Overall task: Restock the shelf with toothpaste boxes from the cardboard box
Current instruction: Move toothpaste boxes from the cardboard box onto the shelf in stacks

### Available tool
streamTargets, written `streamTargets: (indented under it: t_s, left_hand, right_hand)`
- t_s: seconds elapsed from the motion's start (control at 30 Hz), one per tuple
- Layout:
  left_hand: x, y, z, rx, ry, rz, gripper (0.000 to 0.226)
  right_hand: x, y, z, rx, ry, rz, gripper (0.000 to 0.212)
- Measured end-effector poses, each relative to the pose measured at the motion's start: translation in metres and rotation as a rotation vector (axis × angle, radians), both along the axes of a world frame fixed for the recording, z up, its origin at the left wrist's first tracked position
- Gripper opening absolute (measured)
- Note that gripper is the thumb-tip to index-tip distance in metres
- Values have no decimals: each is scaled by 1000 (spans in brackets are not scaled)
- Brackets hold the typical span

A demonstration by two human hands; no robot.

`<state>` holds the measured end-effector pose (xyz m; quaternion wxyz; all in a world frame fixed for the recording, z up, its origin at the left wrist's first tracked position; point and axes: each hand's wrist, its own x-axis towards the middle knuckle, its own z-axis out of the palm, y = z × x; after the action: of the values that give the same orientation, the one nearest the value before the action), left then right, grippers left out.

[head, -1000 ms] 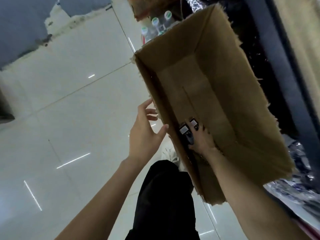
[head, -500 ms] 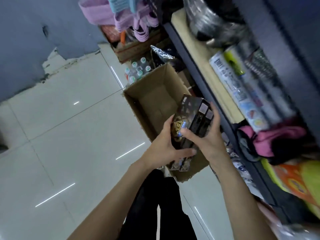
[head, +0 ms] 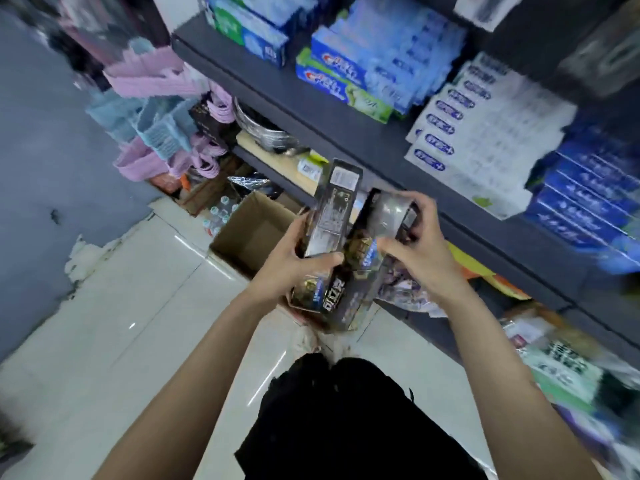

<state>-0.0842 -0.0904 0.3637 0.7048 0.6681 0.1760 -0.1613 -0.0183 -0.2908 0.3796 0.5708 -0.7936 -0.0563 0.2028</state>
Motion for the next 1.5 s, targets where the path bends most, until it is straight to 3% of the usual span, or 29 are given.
streamTargets:
  t_s: [0.13,0.2,0.27,0.47,0.57,0.63,0.73,0.8,0.93,1.03,1.1,1.2,1.3,1.37,1.43,1.5]
  left_hand:
    - [16,-29,24,-83,8,23,56]
    - [22,-52,35,-173,-4,57,58]
    - [25,-77,42,-206,-20,52,64]
    - [26,-162,39,-116,-74,-167,46]
    - [26,-210,38,-1,-152,-168,53]
    - [28,-246,36,28,-180,-145,64]
    - [36,-291,35,102,-221,-130,77]
    - [42,-317,37,163,-266,-134,71]
    - [48,-351,37,306,-390,-217,77]
    - [56,-367,42,552,-515,-315,82]
    - [63,-377,47,752,-590,-369,86]
    - [78,-390,53,951,-711,-441,89]
    - [97,-408,55,1151,-854,-595,87]
    - [111,-425,54,1258,-973,-707,86]
    - [127,-447,50,1313,-1090,-780,81]
    - [140,-470,47,1304,-1228,-822,76]
  right_hand:
    - [-24,-56,16,290,113,-377,47]
    - [-33,-85,23,456,174,-554,30]
    - [-38,-118,28,463,145,-677,19]
    - [-51,-241,49,128,-150,-676,20]
    - [-59,-308,60,27,-312,-663,36]
    - [-64,-357,61,47,-400,-730,47]
    - [-64,-420,52,220,-336,-854,63]
    - [-53,-455,43,210,-340,-809,61]
    - [-12,-495,29,-43,-480,-682,34]
    - [22,-516,23,-384,-637,-600,33]
    - [41,-530,15,-742,-674,-565,33]
    - [58,-541,5,-1070,-554,-558,28]
    - [56,-541,8,-1074,-566,-588,27]
    - [43,-530,25,-812,-680,-612,30]
    - [22,-511,41,-551,-642,-393,46]
    - [11,-499,42,-691,-602,-116,73]
